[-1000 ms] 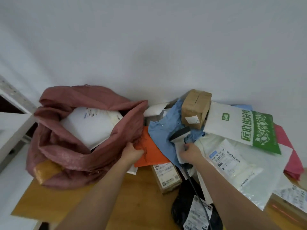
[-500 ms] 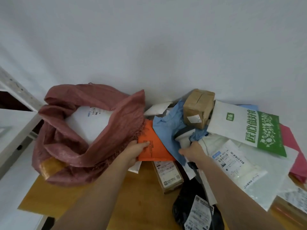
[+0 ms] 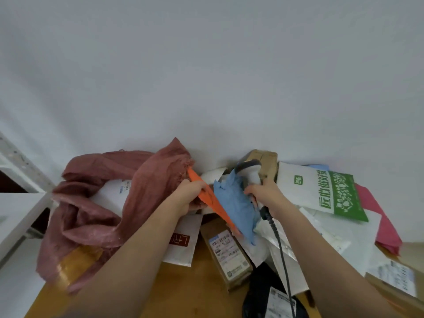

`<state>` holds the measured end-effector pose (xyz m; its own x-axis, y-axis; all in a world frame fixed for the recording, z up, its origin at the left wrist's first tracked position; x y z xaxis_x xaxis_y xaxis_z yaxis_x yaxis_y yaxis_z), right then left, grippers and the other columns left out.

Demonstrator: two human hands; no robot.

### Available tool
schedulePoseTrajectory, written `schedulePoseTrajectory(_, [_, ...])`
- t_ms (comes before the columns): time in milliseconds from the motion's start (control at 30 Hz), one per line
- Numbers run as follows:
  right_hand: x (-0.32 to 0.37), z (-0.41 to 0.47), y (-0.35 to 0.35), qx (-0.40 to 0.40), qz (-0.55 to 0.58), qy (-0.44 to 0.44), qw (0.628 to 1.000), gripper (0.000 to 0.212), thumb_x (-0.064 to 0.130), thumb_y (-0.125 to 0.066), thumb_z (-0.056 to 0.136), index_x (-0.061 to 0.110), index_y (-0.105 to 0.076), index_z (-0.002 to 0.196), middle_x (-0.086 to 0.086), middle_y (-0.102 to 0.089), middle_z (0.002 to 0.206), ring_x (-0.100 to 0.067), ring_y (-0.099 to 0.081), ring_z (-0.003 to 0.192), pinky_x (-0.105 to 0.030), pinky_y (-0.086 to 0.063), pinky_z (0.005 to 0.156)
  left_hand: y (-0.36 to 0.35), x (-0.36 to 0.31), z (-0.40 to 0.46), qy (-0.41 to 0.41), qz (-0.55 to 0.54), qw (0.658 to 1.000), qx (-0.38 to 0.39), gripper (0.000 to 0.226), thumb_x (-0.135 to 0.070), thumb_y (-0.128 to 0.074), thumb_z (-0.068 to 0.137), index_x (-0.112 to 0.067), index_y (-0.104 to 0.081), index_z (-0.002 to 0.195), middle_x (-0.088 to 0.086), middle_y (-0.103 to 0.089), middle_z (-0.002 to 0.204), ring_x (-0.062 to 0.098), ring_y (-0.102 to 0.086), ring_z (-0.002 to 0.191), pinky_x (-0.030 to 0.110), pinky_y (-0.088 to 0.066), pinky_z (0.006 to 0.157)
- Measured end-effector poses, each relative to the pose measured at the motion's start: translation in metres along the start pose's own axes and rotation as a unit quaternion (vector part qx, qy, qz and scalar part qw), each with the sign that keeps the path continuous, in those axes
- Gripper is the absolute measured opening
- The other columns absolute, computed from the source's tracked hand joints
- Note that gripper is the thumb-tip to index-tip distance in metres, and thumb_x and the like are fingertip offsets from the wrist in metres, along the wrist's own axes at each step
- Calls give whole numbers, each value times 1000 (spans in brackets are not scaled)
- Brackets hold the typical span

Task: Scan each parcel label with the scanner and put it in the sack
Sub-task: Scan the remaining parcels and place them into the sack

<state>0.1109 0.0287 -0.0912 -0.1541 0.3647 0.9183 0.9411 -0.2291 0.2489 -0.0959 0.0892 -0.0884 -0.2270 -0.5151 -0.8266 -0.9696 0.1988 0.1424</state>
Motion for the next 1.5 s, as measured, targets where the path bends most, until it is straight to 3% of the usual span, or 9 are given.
schedulePoseTrajectory(367, [42, -30, -33, 91, -129, 177, 971, 53, 30, -91, 60, 29, -55, 98, 14, -64, 86, 2, -63, 72, -3, -43, 54, -13, -29, -26, 61, -172, 979, 94, 22, -3, -52, 90, -5, -47, 69, 9, -52, 50, 21, -55, 57, 39, -59, 53])
schedulePoseTrajectory(533, [52, -33, -21, -37, -71, 214, 974, 29, 21, -79, 77, 29, -54, 88, 9, -65, 78, -10, -64, 71, -27, -54, 63, 4, -32, -26, 28, -204, 975, 79, 30, -34, -54, 94, -5, -56, 92, 11, -60, 71, 22, -54, 57, 32, -55, 55])
schedulePoseTrajectory(633, [55, -36, -8, -80, -3, 196, 977, 29, 16, -77, 79, 29, -52, 87, 4, -64, 80, -16, -66, 74, -34, -56, 64, 41, -13, -10, -43, -43, 995, -82, 32, -30, -46, 98, -6, -68, 100, 6, -67, 85, 18, -56, 65, 21, -45, 52])
schedulePoseTrajectory(733, [56, -36, 2, -80, 63, 166, 981, 32, 10, -76, 79, 30, -52, 86, 3, -67, 83, -14, -68, 73, -26, -51, 57, 81, 32, 2, -3, 147, 969, -199, 52, -40, -45, 95, -4, -53, 131, 17, -57, 127, 34, -55, 111, 31, -45, 95])
schedulePoseTrajectory(867, [51, -36, 5, -23, 118, 112, 986, 25, 5, -74, 81, 21, -59, 93, -13, -73, 93, -22, -70, 73, -40, -61, 65, 94, 88, 10, 93, 152, 980, -92, 66, -57, -40, 96, -11, -43, 144, 12, -51, 141, 31, -49, 126, 42, -35, 111])
schedulePoseTrajectory(1067, [49, -34, 3, 47, 198, 55, 978, 19, 4, -74, 80, 8, -64, 96, -18, -65, 80, -23, -57, 61, -35, -54, 63, 80, 82, -6, 92, 371, 923, 35, 41, -50, -62, 88, -16, -66, 110, 1, -69, 108, 21, -65, 93, 33, -49, 80])
schedulePoseTrajectory(1233, [51, -35, 3, 81, 235, 33, 968, 42, 4, -71, 82, -7, -58, 121, -37, -61, 113, -38, -55, 91, -59, -45, 95, 64, 34, -16, -49, -5, 997, 66, 56, -65, -39, 94, -21, -66, 113, 3, -72, 112, 19, -67, 97, 35, -50, 84])
schedulePoseTrajectory(1333, [53, -37, 3, 94, 250, 29, 963, 47, 7, -71, 84, -6, -56, 126, -35, -59, 121, -41, -55, 98, -65, -42, 99, 53, 21, -28, -67, -10, 987, 142, 61, -73, -47, 84, -26, -68, 117, -3, -73, 111, 14, -72, 94, 31, -55, 75])
schedulePoseTrajectory(1500, [58, -40, 8, 78, 243, 40, 966, 30, 18, -74, 84, 2, -63, 106, -17, -66, 80, -20, -60, 58, -32, -57, 56, 56, 18, -30, -129, -30, 983, 128, 33, -26, -65, 91, -14, -64, 121, 7, -72, 112, 25, -70, 101, 39, -56, 82])
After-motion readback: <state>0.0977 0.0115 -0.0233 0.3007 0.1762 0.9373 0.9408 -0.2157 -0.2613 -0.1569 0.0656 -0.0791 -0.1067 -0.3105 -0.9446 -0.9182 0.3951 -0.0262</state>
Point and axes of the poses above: each hand's wrist, its own z-axis towards the middle knuckle, its own y-axis out of the back of the hand, x = y × z, the point moved 4 cm from there along z, towards the middle knuckle
